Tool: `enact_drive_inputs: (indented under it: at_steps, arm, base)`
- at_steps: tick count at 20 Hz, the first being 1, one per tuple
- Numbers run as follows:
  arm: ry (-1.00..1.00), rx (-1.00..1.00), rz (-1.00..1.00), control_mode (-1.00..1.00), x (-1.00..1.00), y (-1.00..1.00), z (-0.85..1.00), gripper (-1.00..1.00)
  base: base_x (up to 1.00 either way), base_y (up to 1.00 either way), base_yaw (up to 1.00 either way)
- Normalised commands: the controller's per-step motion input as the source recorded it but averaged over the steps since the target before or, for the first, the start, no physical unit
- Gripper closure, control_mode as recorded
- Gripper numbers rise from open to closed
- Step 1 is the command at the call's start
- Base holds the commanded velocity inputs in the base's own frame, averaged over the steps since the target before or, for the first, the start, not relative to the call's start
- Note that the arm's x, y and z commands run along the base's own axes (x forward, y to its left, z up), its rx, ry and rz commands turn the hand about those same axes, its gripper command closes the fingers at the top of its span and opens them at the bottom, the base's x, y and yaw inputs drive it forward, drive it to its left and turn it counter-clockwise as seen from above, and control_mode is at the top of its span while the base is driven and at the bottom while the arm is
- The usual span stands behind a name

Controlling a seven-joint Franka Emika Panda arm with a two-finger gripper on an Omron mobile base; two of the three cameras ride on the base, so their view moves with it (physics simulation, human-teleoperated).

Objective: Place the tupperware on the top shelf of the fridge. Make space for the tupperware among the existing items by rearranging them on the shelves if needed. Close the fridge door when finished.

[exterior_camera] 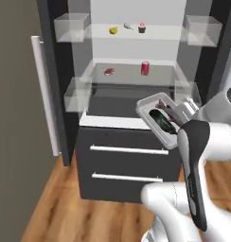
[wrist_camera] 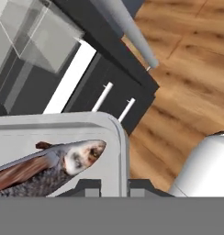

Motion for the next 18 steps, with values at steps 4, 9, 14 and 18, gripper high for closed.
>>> enact_drive_inputs:
  at_steps: [4,9,14,18]
  arm:
    - [0.0,0.0,0.0,1.0,0.0,0.0,0.0,1.0]
    - [0.0,0.0,0.0,1.0,0.0,0.0,0.0,1.0]
    - [0.0,0.0,0.0,1.0,0.0,0.0,0.0,1.0]
    - [0.0,0.0,0.0,1.0,0.0,0.0,0.0,1.0]
  base:
    - [0.67,0.68,-0.42]
    - [0.66,0.55,-0.4]
    - [0.67,0.03,-0.36]
    - [0.7,0.13,-0.31]
